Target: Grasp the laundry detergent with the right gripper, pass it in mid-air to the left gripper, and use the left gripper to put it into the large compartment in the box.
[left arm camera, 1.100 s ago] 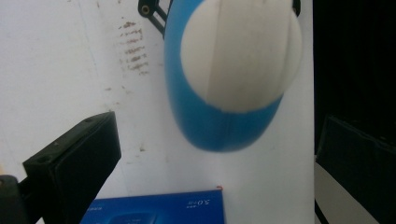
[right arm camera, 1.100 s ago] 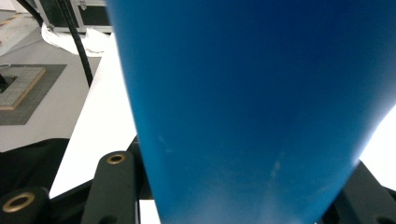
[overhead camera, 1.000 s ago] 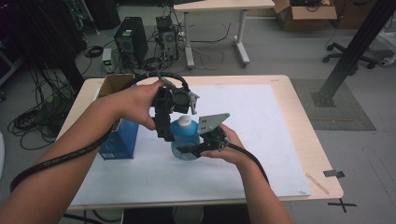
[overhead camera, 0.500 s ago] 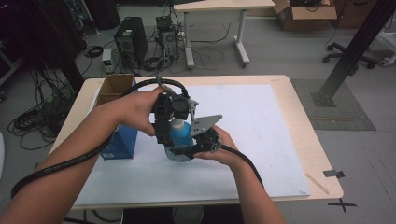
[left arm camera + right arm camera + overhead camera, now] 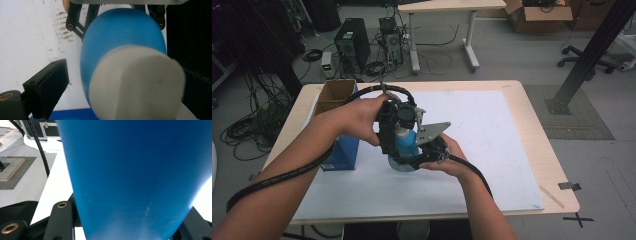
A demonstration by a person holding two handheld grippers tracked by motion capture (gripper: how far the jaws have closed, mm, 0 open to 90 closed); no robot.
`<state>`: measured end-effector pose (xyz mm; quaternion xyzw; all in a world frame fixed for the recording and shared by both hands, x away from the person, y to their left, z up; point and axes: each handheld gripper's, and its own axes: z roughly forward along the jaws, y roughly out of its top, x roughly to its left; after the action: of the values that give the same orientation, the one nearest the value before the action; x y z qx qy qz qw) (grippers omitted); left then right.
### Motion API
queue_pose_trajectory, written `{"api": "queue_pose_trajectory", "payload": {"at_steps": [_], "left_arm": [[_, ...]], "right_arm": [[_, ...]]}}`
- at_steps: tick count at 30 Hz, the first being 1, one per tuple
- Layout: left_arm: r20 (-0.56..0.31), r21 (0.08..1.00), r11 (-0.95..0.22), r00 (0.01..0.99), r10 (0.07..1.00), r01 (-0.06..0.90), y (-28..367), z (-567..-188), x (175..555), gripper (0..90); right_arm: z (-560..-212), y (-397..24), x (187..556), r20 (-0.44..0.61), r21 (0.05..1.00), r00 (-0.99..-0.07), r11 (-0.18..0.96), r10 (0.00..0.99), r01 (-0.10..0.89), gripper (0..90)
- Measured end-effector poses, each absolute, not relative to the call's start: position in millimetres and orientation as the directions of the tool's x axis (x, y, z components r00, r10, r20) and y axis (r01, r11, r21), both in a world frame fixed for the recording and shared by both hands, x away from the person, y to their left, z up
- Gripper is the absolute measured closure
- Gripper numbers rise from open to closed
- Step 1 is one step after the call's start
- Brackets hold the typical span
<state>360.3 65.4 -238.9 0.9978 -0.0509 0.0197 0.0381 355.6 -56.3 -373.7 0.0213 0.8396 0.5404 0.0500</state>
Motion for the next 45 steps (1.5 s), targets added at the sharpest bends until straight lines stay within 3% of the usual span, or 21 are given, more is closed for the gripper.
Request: {"api": "queue_pose_trajectory", "payload": {"at_steps": [35, 45], "left_arm": [[0.075, 0.02, -0.994, 0.992, -0.103, -0.104, 53.7, -241.5, 356.1, 24.1], [0.068, 0.012, -0.995, 0.993, -0.099, -0.1, 53.1, -239.4, 354.0, 35.9]], "right_arm": [[-368.8, -58.2, 354.1, -0.064, 0.92, -0.993, 0.391, 0.104, -0.018, 45.4], [-367.2, -57.6, 352.8, -0.07, 0.923, -0.992, 0.383, 0.103, -0.026, 45.4]]}}
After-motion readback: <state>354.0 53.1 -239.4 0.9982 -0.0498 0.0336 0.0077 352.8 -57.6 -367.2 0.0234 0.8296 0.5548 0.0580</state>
